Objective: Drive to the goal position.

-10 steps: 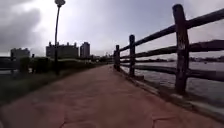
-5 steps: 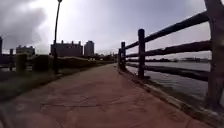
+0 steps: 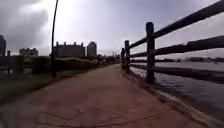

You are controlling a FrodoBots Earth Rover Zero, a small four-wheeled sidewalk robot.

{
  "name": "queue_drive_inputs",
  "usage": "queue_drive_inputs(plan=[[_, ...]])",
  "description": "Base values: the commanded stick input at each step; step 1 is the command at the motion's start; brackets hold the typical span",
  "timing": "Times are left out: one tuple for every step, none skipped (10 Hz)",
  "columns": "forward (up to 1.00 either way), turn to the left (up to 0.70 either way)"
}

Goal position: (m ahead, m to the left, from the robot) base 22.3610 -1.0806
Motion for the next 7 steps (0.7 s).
queue_drive_inputs(plan=[[0.98,0.0],[0.98,0.0],[0.98,0.39],[0.98,0.39],[0.98,0.39],[0.98,0.37],[0.98,0.17]])
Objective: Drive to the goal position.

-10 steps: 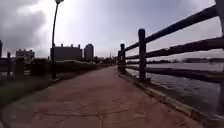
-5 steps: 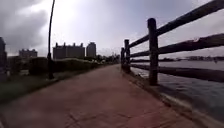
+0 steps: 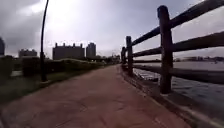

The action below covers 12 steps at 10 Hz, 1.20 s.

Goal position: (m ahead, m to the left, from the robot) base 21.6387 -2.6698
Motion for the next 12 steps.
queue_drive_inputs(plan=[[0.98,0.0],[0.98,0.0],[0.98,0.02],[0.98,0.05],[0.98,0.39],[0.98,0.19],[0.98,0.0],[0.98,0.0],[0.98,0.0],[0.98,0.0],[0.98,0.0],[0.98,0.0]])
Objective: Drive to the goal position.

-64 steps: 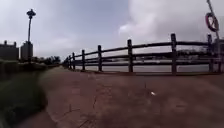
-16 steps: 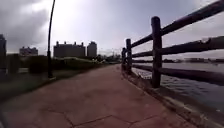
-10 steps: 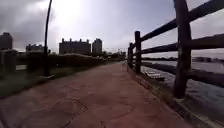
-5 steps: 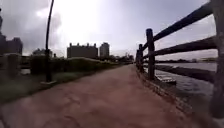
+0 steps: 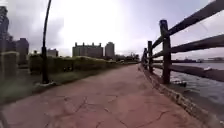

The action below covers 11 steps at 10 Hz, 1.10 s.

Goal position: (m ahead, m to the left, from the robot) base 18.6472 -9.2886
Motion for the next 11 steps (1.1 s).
queue_drive_inputs(plan=[[0.98,0.0],[0.98,0.0],[0.98,0.0],[0.98,0.0],[0.98,0.0],[0.98,-0.29],[0.98,-0.31],[0.98,-0.07],[0.98,0.0],[0.98,0.0],[0.98,0.0]])
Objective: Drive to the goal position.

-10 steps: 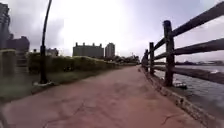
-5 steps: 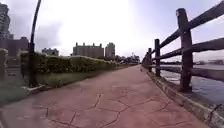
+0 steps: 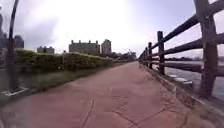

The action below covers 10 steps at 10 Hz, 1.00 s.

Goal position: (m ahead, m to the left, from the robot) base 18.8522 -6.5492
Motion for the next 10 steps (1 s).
queue_drive_inputs(plan=[[0.98,0.0],[0.98,0.0],[0.98,0.0],[0.98,0.0],[0.98,0.0],[0.98,0.0],[0.98,0.0],[0.98,0.0],[0.98,0.0],[0.98,0.0]])
